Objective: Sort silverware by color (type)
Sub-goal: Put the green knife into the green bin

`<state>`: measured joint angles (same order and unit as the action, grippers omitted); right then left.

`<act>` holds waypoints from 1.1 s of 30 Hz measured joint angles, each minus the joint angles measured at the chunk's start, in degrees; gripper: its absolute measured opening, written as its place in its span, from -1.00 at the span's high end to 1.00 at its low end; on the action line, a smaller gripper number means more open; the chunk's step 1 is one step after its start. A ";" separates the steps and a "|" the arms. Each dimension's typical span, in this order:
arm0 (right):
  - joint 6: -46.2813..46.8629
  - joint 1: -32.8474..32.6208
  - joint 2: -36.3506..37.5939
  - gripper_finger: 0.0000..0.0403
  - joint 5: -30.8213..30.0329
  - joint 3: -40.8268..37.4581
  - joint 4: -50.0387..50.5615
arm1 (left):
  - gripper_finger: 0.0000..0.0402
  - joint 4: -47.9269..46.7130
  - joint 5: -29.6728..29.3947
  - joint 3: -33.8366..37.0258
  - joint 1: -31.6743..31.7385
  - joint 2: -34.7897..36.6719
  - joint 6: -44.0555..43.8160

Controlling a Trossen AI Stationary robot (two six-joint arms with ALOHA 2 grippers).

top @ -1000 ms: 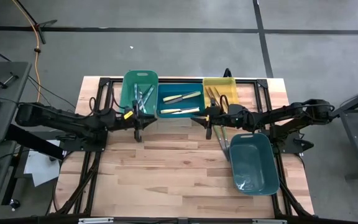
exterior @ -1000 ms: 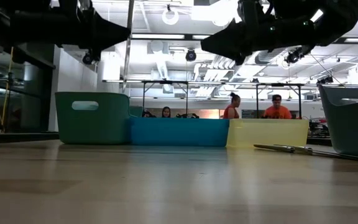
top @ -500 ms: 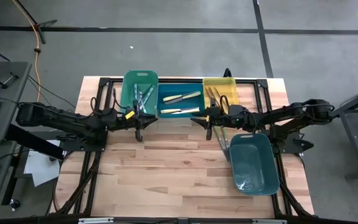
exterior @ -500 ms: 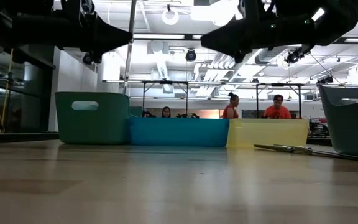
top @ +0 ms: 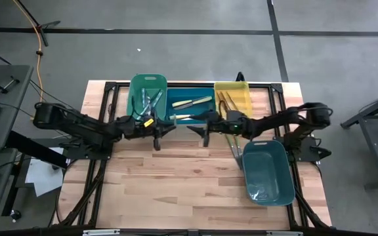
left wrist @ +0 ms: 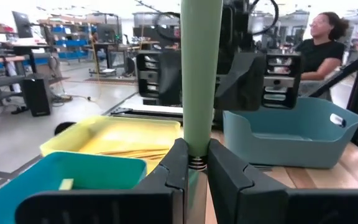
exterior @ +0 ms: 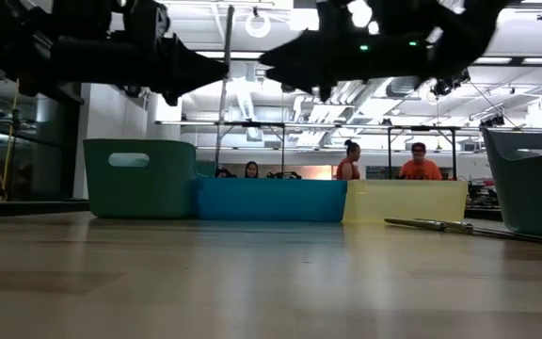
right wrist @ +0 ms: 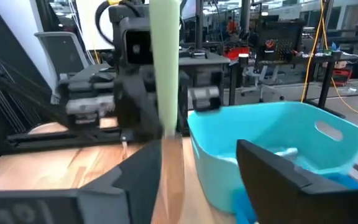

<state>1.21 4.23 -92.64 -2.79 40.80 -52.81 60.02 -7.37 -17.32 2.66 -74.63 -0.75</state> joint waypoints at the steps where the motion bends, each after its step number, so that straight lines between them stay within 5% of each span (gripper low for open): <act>1: -0.03 0.00 -1.38 -0.06 0.01 1.61 0.03 | 0.87 -0.08 0.73 -0.68 0.02 -1.05 0.00; 10: 1.55 -0.16 -6.54 -0.18 6.58 8.79 1.76 | 0.87 -0.16 0.75 -2.04 0.02 -5.33 -0.56; 24: 2.92 -0.76 -6.54 -0.15 3.27 9.84 2.39 | 0.87 -0.25 2.38 -3.43 -0.07 -6.78 -1.58; 29: 3.89 -0.76 -6.54 0.04 2.19 9.84 2.48 | 0.87 0.34 2.36 -3.50 0.43 -7.89 -1.58; 33: 3.89 -0.76 -6.54 0.42 2.18 9.84 3.31 | 0.87 0.34 2.08 -3.52 0.76 -7.91 -1.58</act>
<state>5.10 3.47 -99.18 -0.61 50.63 -49.50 60.36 -5.30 -20.84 3.42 -82.54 -2.33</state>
